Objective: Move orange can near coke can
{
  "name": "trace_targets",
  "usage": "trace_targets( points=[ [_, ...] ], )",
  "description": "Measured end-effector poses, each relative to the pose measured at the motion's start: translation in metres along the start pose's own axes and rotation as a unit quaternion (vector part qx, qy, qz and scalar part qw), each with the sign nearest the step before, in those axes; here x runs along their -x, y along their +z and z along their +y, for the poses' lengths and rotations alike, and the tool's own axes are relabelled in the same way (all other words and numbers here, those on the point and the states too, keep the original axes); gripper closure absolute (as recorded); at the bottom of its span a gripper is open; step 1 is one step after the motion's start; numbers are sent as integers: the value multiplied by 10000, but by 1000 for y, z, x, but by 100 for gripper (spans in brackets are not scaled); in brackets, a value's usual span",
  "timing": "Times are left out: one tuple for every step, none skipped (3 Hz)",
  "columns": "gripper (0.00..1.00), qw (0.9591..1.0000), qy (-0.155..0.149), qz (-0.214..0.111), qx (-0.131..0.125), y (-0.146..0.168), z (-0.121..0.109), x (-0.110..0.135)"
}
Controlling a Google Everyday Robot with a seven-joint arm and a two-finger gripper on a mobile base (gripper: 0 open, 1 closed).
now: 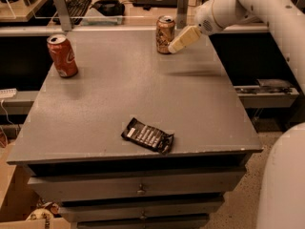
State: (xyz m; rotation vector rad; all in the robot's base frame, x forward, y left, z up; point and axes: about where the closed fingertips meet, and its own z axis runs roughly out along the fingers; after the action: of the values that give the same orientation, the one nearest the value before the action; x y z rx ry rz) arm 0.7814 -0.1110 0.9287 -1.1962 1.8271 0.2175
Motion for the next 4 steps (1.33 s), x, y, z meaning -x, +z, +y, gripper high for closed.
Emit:
trace_targets(
  points=[
    [0,9987,285,-214,-361,26,-22,6],
    [0,9960,608,-505,-413,55,-34,11],
    [0,9918,957,-801,-282,82,-40,17],
    [18,9882,1182,-963,-127,97,-39,21]
  ],
)
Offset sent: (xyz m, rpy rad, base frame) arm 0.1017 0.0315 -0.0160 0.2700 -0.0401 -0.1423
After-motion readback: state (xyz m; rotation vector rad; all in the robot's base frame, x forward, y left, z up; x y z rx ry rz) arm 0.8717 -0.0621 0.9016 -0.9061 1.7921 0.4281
